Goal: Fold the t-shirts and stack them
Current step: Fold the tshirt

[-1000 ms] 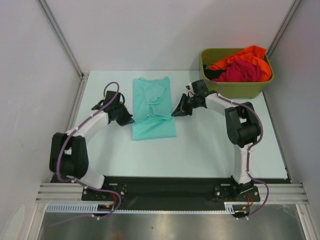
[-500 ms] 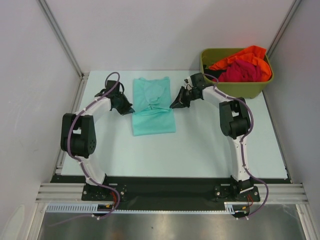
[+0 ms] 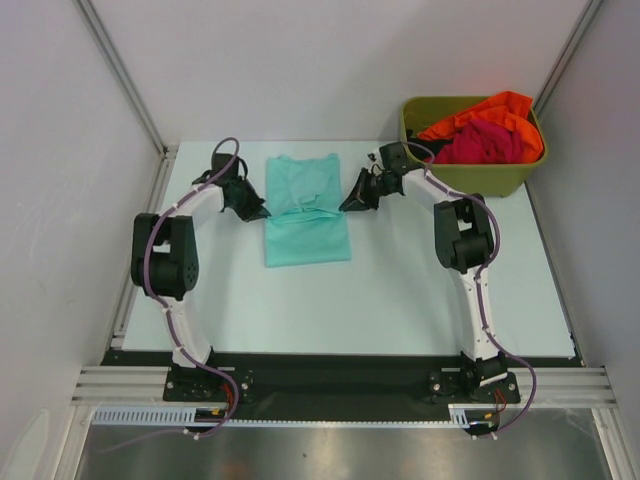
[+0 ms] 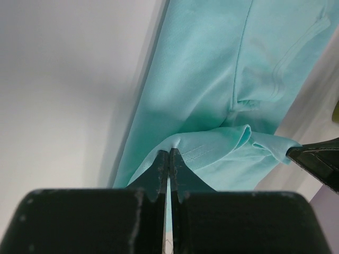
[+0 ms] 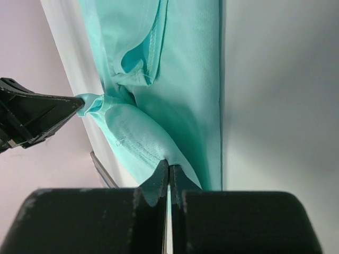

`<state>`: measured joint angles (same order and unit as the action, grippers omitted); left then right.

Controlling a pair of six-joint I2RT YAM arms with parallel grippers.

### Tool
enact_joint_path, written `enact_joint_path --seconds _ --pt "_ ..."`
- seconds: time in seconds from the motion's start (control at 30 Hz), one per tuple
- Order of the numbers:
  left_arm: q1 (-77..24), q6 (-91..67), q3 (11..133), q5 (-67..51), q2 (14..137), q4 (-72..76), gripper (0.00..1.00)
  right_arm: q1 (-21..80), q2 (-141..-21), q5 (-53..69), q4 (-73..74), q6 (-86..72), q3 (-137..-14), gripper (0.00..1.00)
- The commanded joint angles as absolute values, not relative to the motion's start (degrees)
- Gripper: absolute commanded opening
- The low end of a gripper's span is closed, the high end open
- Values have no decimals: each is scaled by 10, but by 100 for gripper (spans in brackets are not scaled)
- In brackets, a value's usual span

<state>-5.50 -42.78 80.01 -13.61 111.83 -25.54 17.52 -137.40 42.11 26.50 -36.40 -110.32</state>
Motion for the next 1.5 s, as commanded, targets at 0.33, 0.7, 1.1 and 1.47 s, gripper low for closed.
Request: enact_joint_path --seconds 0.33,0.7,1.1,1.47 --pt "-42 -414 856 -160 1161 -251 0 162 -1426 411 305 -348 -1189 9" --pt "-36 -327 875 -32 1058 -292 57 147 -1449 304 496 -227 -1393 61" --pt "-113 -421 604 -248 957 -16 40 234 -1235 290 283 -255 -1007 40" --pt "-125 -459 642 -264 1109 82 37 258 -1322 302 160 -287 -1005 19"
